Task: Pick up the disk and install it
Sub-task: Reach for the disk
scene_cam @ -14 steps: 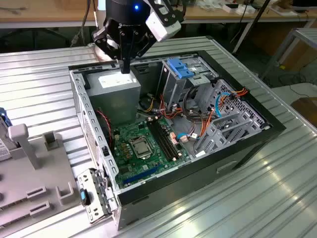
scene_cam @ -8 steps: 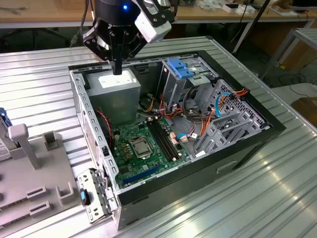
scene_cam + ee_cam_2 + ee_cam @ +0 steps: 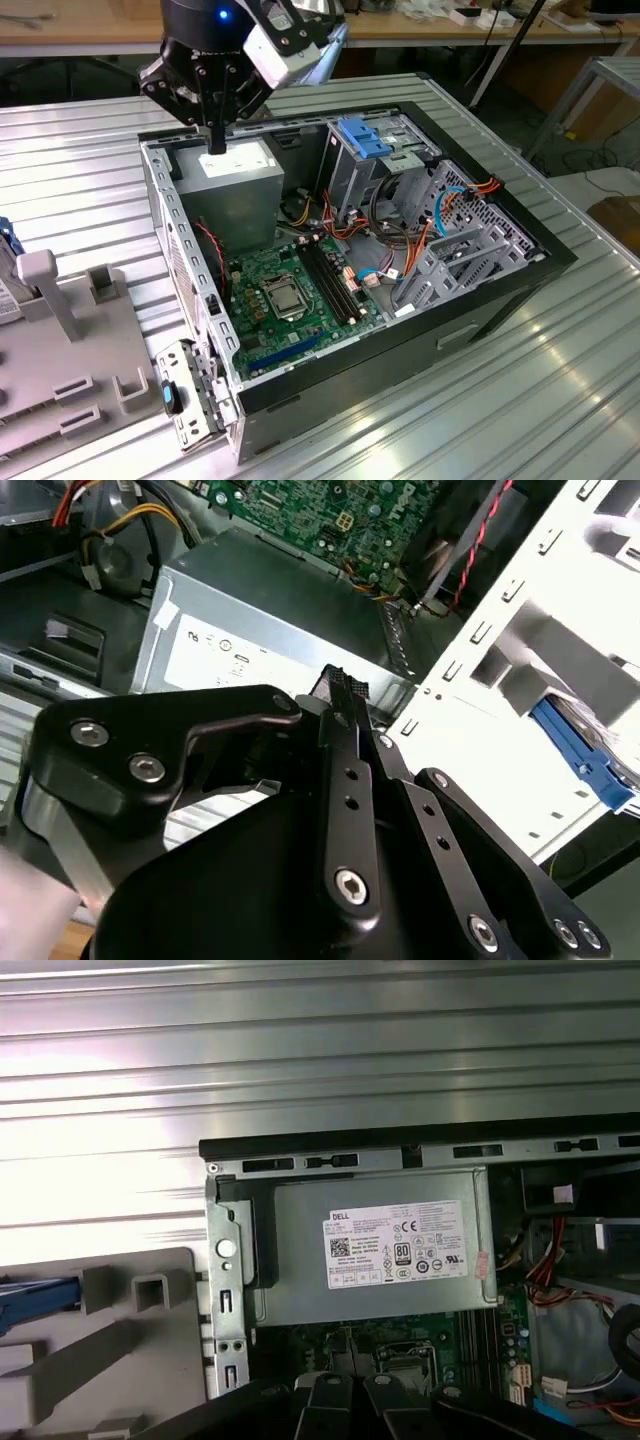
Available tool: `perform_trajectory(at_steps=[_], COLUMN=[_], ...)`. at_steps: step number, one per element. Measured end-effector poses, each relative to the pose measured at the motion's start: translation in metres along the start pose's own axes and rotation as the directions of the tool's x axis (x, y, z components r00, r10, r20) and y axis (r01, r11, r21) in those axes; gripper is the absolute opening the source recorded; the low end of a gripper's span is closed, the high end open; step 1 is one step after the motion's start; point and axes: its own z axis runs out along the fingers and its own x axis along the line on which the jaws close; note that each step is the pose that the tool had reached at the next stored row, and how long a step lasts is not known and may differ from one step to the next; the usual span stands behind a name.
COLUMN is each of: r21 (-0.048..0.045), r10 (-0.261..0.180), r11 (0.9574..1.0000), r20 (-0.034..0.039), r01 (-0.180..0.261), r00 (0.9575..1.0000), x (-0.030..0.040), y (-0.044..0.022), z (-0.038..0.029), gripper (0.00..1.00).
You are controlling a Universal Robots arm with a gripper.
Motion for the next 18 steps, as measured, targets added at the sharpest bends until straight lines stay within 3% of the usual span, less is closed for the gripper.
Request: perform_trajectory(at_steps=[6, 10, 18], r21=[0.0001, 0.0001, 0.0], r10=[0.0, 0.0, 0.0], r11=[1.0, 1.0, 1.0], r20=[0.0, 0.0, 0.0], r01=[0.0, 0.0, 0.0], r00=[1.0, 1.0, 1.0], x=[0.0182, 0.0374, 0.0561], y=[-0.0014, -0.0028, -0.0042], z=[-0.0005, -0.0011, -0.0016], gripper=[0.11, 0.11, 0.11])
